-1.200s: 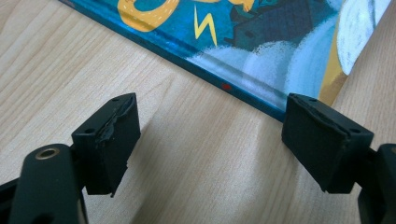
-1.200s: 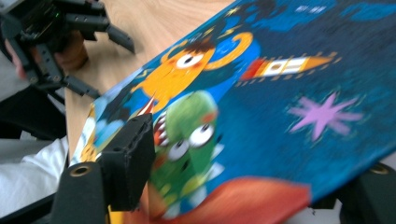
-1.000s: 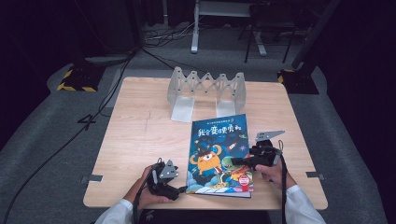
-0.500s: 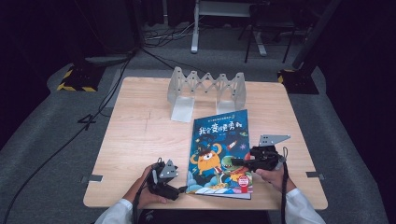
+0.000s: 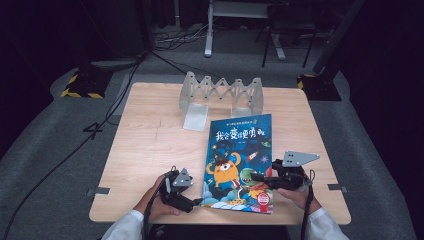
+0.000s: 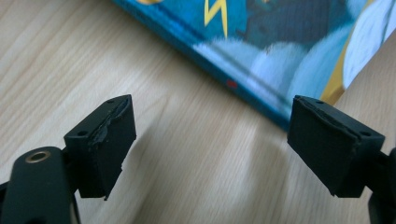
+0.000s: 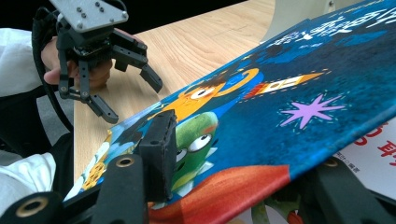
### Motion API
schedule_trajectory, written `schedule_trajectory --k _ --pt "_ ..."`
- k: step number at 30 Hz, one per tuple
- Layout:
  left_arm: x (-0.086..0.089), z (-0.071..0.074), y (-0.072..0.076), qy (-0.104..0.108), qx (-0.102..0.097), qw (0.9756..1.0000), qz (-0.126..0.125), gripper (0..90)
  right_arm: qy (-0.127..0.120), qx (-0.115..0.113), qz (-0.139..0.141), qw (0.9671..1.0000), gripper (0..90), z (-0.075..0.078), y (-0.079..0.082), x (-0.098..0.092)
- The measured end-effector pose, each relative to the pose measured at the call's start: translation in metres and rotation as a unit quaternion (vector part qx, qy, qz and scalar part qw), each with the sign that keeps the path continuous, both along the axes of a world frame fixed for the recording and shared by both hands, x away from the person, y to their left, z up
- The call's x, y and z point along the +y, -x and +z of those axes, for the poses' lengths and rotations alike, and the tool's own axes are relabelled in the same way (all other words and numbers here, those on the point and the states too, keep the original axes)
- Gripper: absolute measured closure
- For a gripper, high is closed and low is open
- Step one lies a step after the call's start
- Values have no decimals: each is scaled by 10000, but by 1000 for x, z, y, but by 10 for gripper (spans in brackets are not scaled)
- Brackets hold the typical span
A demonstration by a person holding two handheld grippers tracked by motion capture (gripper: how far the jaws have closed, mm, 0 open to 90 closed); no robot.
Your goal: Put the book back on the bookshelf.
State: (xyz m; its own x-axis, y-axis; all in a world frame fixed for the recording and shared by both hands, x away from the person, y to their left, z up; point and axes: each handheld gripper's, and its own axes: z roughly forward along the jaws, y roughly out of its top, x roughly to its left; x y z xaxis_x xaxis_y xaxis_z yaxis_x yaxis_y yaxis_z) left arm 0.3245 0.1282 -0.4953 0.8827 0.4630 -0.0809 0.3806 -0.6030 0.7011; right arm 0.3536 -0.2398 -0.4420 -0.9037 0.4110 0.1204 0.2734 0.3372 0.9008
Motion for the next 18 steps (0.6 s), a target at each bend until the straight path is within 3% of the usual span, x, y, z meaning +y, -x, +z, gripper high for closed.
schedule_trajectory --k 2,11,15,18 --pt "-5 2 -3 114 26 9999 -68 160 20 -74 0 10000 517 1 2 0" --pt "-20 2 -13 210 123 9995 -180 149 3 -396 14 9992 518 2 10 -2" --pt "-25 1 -22 449 309 9982 -266 128 8 -548 51 9985 517 4 12 -3" --pt "-28 1 -28 559 262 9974 -369 80 26 -667 64 9977 518 5 15 -2"
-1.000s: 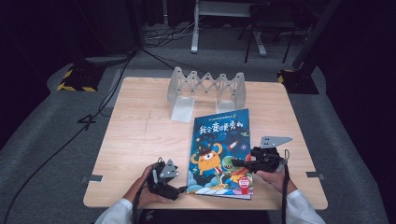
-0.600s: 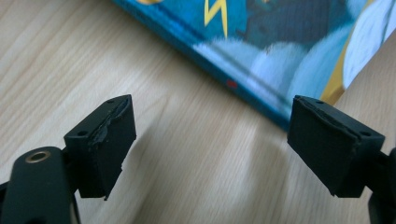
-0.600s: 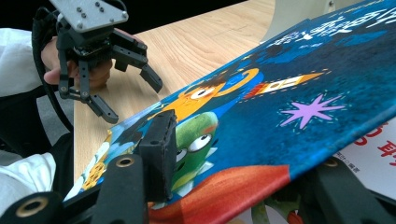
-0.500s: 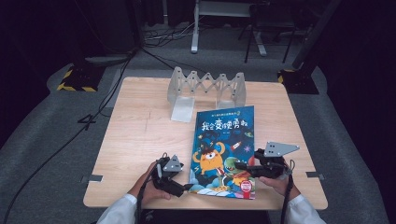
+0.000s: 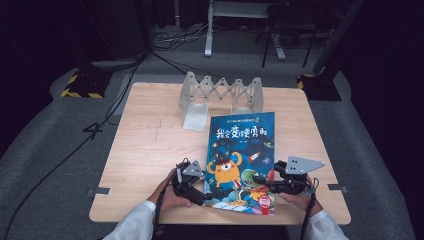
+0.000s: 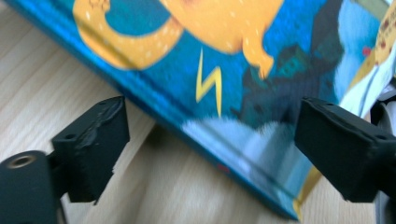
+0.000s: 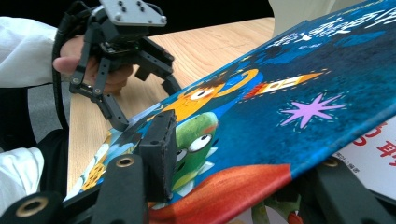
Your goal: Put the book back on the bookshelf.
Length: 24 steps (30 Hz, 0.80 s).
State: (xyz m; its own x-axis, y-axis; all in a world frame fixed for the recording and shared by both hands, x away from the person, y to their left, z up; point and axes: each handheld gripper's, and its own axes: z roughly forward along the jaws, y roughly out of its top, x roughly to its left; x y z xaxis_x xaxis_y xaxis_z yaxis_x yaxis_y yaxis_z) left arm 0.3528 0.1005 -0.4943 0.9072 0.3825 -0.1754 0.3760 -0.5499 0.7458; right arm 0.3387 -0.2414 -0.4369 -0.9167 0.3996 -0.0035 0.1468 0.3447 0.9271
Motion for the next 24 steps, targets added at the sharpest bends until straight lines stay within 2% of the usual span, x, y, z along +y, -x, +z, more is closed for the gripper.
schedule_trajectory --k 4,6,9,10,13,14,15,18,21,22,24 --pt "-2 -1 -11 297 158 9994 -108 58 17 -94 34 9999 517 2 2 1" --pt "-4 0 -15 362 187 9991 -108 40 21 -124 31 9999 517 2 2 2" --pt "-6 -2 -23 564 375 9976 -110 31 5 -146 30 9999 517 2 2 2" --pt "-7 -3 -27 699 505 9962 -125 30 2 -151 26 9999 518 1 1 3" --pt "-11 -4 -36 919 777 9926 -131 4 -8 -220 -14 9998 518 2 0 6" --pt "-12 -4 -38 974 795 9919 -199 5 -9 -249 -4 9997 518 2 0 7" --pt "-12 -3 -38 1057 795 9908 -281 26 2 -269 -3 9996 518 2 1 7" --pt "-9 0 -36 1072 608 9919 -307 72 -4 -332 74 9994 523 2 2 6" --pt "-3 3 -34 1155 506 9917 -259 176 3 -324 91 9994 525 2 1 5" --pt "0 6 -33 1194 400 9918 -227 176 9 -307 91 9995 526 1 1 5" --pt "5 11 -30 1247 176 9919 -175 262 35 -286 40 9996 528 0 -1 3"
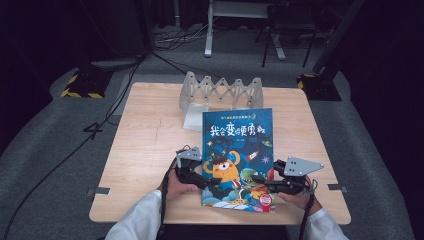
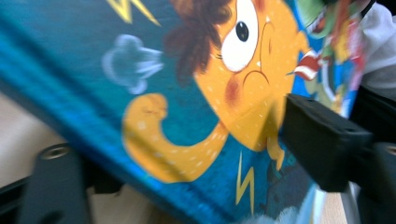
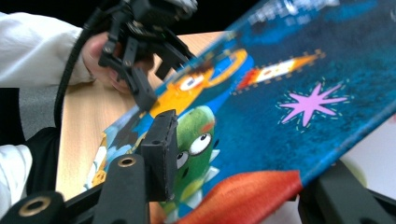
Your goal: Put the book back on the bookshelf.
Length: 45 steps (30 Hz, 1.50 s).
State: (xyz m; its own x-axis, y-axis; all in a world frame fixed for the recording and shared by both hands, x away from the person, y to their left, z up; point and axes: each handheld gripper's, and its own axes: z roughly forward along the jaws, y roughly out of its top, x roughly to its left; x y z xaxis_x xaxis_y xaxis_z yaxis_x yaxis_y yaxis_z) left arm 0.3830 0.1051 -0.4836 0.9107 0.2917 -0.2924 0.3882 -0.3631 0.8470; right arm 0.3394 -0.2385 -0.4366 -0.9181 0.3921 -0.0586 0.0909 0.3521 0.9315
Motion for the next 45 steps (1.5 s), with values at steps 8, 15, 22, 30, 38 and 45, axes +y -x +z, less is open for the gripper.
schedule_trajectory --k 8,15,22,30,38,45 --pt "6 20 7 -42 -592 9978 283 335 25 29 -21 10000 531 0 -1 -1" --pt "10 38 9 289 -894 9947 407 371 23 78 -30 10000 512 -3 -2 -4" --pt "8 57 18 421 -1329 9893 432 400 83 157 -221 9996 476 -8 -7 -7" --pt "3 58 37 426 -1693 9833 520 526 64 55 -424 9991 445 -8 -1 -13" --pt "-2 62 49 531 -1822 9810 408 597 223 -159 -574 9980 422 -8 14 -17" --pt "-1 63 48 637 -1834 9803 355 698 349 -105 -1088 9934 438 -13 21 -38"
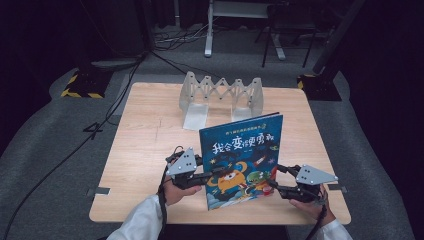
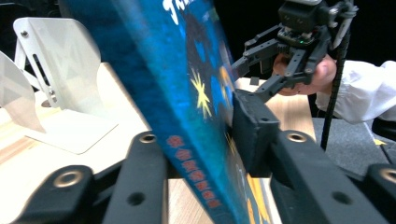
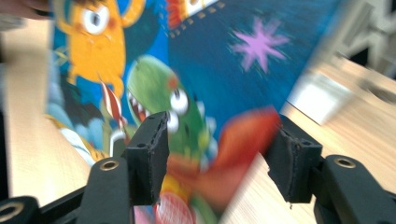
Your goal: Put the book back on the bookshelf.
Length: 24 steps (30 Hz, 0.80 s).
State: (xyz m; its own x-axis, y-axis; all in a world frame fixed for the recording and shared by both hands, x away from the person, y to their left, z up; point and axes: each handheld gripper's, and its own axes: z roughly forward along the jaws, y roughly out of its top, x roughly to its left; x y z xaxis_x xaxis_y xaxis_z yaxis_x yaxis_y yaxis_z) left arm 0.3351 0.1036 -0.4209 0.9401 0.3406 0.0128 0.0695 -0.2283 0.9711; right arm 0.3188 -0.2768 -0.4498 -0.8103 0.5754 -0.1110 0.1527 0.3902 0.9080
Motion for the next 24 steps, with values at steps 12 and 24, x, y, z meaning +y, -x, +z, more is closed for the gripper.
schedule_trajectory --k 12,24 --pt "-8 10 -4 -99 -218 9996 -176 709 -290 343 -215 9988 387 0 -24 -9" --pt "-5 15 -7 -173 -411 9988 -197 775 -298 105 -162 9994 432 9 -38 16"
